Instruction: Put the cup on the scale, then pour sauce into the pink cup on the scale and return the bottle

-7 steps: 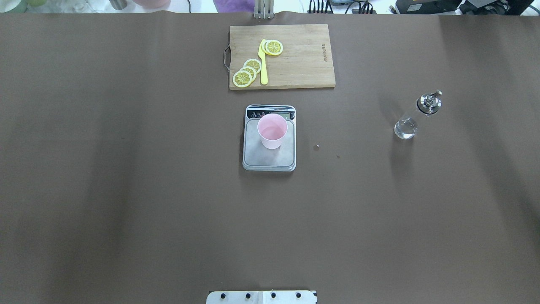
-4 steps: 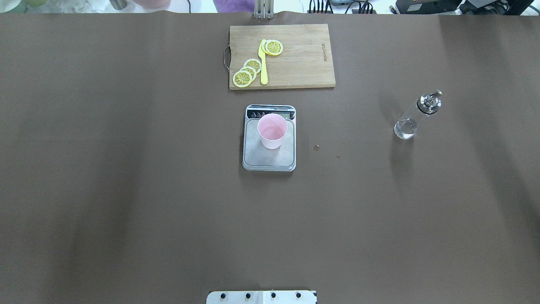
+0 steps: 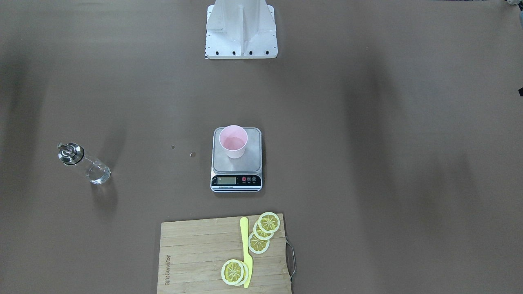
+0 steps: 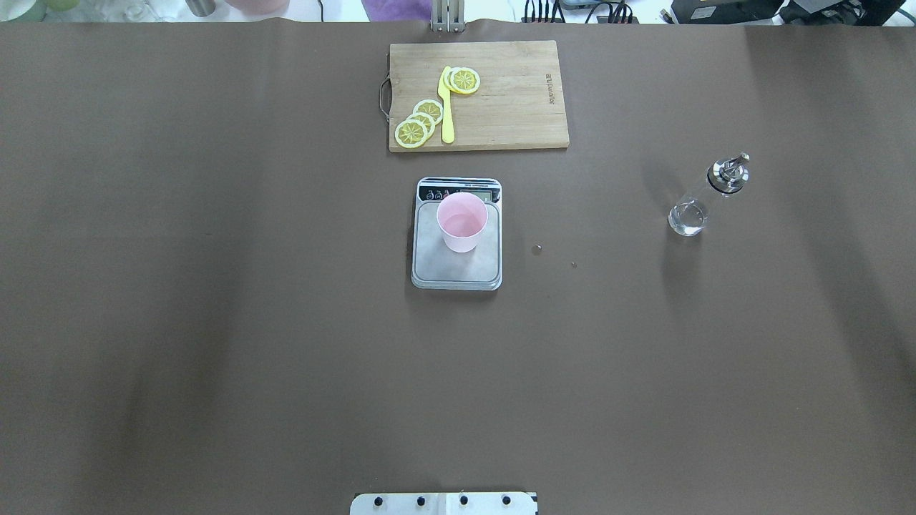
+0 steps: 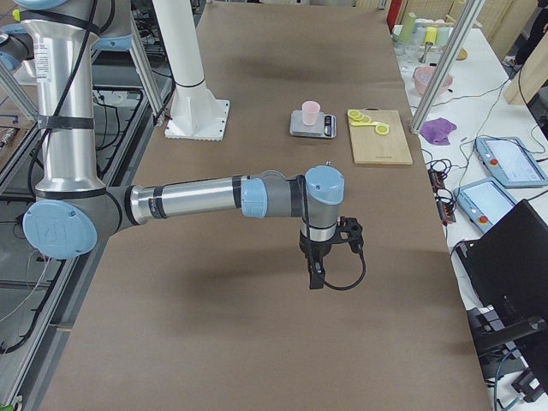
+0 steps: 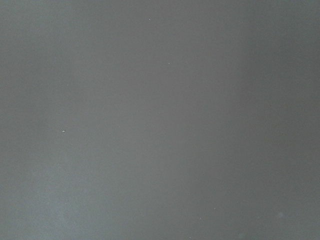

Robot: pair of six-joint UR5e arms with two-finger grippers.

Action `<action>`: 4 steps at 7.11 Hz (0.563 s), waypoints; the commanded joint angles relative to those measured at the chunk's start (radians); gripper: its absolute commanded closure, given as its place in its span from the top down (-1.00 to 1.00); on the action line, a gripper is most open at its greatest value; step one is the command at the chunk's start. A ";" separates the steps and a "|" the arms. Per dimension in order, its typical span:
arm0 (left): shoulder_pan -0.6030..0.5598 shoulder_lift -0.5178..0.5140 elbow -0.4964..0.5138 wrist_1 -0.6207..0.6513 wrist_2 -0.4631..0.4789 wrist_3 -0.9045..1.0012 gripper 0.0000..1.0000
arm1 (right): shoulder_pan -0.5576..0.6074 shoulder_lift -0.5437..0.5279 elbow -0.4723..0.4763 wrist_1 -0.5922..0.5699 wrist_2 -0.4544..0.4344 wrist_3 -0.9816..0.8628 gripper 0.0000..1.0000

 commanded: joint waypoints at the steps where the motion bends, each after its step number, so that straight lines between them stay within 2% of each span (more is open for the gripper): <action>1: 0.002 -0.013 0.006 -0.001 0.003 0.000 0.96 | 0.000 0.000 0.016 0.000 0.000 0.000 1.00; 4: 0.008 -0.015 0.020 -0.001 0.014 0.000 0.96 | 0.000 -0.002 0.027 -0.001 0.003 0.000 1.00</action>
